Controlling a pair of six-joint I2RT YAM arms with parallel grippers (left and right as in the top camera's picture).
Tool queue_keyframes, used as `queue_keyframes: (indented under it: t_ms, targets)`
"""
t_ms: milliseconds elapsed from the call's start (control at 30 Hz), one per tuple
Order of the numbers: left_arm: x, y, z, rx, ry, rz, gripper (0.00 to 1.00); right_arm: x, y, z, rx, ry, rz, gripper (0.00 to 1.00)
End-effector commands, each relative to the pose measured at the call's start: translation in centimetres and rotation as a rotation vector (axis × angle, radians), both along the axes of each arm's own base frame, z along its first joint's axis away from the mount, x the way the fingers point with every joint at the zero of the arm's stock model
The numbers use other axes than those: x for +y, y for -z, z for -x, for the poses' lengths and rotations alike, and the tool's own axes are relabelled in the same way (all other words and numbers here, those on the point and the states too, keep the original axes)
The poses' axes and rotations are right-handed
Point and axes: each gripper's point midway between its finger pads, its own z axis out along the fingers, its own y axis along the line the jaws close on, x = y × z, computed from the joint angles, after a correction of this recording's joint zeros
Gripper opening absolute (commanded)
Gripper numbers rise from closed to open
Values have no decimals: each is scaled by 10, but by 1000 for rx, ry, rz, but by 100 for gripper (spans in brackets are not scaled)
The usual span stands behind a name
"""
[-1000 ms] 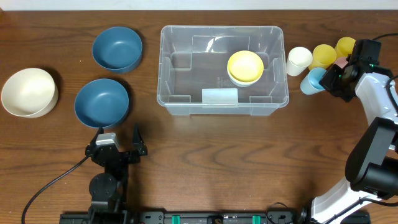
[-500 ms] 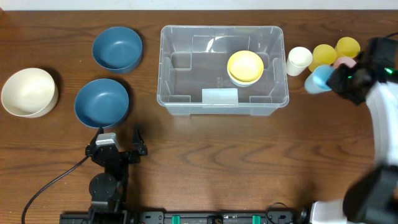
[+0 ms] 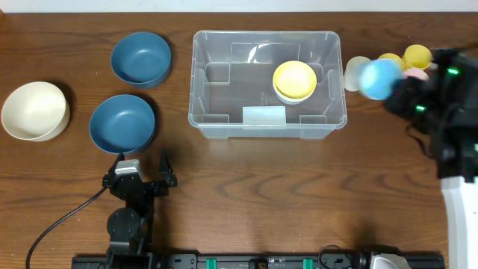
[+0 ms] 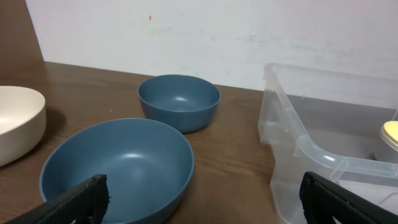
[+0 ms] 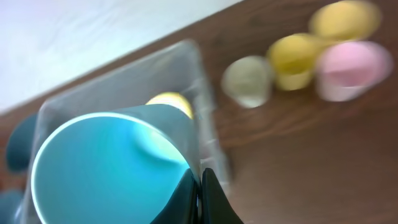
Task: Pack container
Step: 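Place the blue cup in the bin front and release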
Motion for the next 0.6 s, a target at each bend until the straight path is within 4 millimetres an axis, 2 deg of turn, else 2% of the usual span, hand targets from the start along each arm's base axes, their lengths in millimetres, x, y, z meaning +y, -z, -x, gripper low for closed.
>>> queue_keyframes:
  t_ms: [0,133,200,400,567]
  targets:
    - [2,18,1,51,-15,-9,98,38,22,-12,56,-116,18,1]
    - [2,18,1,51,-15,-9,98,77,58,-24,144,-215,32,1]
    - [2,18,1,51,-15,-9,98,94,83,-28,210,-256,45,1]
    - [2,18,1,51,-15,-9,98,115,147,-29,384,-309,78,1]
    - [2,18,1,51,-15,-9,98,119,184,-30,476,-330,102,1]
